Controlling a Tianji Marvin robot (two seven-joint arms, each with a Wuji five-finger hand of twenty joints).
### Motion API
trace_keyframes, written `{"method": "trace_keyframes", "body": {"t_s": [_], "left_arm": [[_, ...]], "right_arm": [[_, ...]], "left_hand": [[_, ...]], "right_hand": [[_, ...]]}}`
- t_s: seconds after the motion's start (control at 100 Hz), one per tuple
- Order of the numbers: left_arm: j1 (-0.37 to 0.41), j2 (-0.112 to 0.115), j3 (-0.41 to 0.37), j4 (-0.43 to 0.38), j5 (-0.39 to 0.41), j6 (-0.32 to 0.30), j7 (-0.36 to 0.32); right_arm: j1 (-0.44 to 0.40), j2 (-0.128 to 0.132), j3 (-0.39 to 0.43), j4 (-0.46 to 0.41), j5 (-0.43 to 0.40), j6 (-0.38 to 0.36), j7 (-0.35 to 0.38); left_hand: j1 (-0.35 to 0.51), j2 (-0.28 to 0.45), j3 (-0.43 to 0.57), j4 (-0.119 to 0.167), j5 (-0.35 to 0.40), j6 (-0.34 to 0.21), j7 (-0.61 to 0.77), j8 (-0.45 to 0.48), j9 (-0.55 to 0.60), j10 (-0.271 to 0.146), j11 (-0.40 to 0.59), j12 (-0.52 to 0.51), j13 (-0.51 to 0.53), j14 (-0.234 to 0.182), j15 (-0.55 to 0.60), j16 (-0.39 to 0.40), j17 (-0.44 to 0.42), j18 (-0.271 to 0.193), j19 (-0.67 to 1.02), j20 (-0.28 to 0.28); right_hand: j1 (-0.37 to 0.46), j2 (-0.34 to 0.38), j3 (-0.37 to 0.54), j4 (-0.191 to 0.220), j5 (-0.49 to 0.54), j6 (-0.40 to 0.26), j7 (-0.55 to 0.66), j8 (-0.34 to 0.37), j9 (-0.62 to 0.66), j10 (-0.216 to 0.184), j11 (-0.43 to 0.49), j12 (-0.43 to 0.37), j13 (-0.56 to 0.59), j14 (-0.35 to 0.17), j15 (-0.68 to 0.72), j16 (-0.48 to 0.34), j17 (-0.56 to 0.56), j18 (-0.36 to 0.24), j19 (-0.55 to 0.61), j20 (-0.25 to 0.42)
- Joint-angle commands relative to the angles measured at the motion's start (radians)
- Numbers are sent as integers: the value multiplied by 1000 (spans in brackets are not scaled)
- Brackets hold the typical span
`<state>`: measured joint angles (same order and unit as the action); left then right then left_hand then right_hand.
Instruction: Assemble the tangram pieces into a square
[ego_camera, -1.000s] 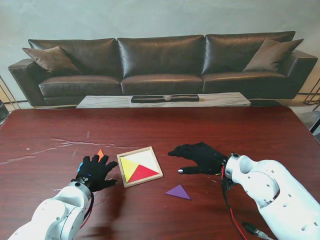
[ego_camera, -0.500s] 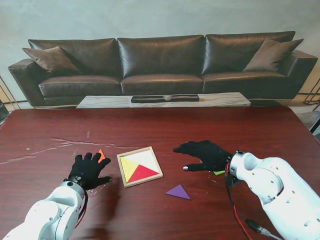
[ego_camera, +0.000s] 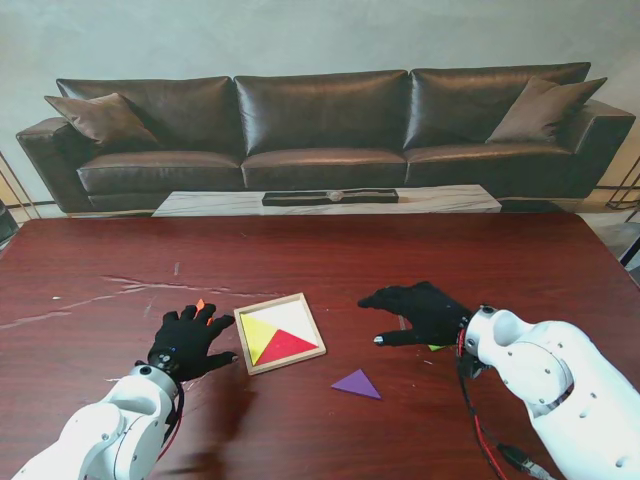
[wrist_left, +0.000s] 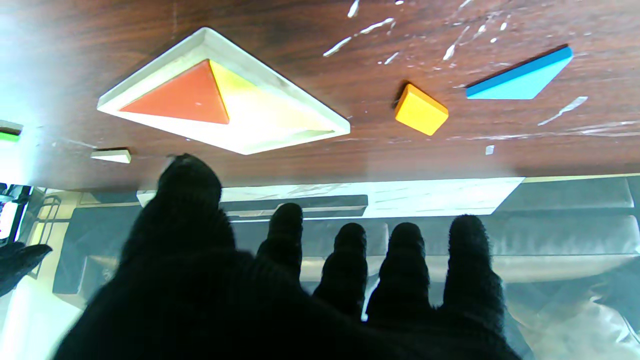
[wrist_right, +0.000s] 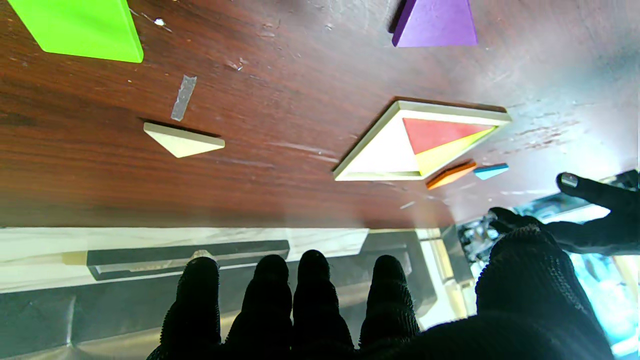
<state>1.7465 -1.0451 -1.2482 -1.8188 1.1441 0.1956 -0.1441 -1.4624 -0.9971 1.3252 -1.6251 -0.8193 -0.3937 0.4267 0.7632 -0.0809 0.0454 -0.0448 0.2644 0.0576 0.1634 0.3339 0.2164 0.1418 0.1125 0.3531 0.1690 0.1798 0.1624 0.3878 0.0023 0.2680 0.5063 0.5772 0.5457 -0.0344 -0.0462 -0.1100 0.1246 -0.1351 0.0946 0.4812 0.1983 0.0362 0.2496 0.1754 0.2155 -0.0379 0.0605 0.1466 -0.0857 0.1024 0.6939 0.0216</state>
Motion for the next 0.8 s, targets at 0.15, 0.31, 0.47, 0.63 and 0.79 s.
{"method": "trace_keyframes", "body": {"t_s": [0.15,0.31,0.47,0.63,0.79], "left_arm": [[-9,-11,27,35,-39,-5,68],[-13,-12,29,53,-59,-31,86],[-12,-12,30,63,-75,-49,90],[-10,-13,30,64,-90,-63,97],[9,-12,16,47,-83,-89,99]], "right_arm": [[-63,-3,-2,-53,-43,11,-30],[-99,-4,-10,-68,-74,24,-41],[-137,-8,-34,-83,-138,59,-88],[-167,-15,-70,-106,-185,138,-127],[-187,-20,-114,-129,-216,224,-152]], "left_hand": [[19,26,-4,63,11,6,-9,3,-31,27,-11,-13,-29,-9,-22,-9,-14,0,-19,-13],[23,28,-3,63,11,3,-9,3,-34,24,-11,-13,-29,-12,-21,-9,-13,1,-20,-13],[24,31,-4,63,11,2,-9,4,-40,21,-12,-13,-32,-10,-22,-10,-14,5,-20,-12],[25,32,-6,63,11,-1,-9,4,-47,16,-14,-13,-37,-4,-25,-11,-17,7,-23,-13],[25,33,-10,63,13,-2,-8,5,-48,16,-15,-13,-38,-3,-27,-12,-16,10,-25,-13]], "right_hand": [[-4,-78,7,30,-29,21,346,-91,4,7,149,49,77,19,25,12,12,31,82,67],[15,-114,12,29,-28,15,442,-182,34,4,160,57,103,15,49,13,33,42,94,84],[44,-141,12,18,-22,10,482,-183,73,15,176,64,162,73,83,24,75,81,136,107],[71,-165,8,12,-21,14,511,-184,89,26,193,73,224,134,95,27,125,133,172,131],[83,-179,5,11,-25,20,521,-185,84,33,205,80,265,173,99,30,154,177,199,149]]}}
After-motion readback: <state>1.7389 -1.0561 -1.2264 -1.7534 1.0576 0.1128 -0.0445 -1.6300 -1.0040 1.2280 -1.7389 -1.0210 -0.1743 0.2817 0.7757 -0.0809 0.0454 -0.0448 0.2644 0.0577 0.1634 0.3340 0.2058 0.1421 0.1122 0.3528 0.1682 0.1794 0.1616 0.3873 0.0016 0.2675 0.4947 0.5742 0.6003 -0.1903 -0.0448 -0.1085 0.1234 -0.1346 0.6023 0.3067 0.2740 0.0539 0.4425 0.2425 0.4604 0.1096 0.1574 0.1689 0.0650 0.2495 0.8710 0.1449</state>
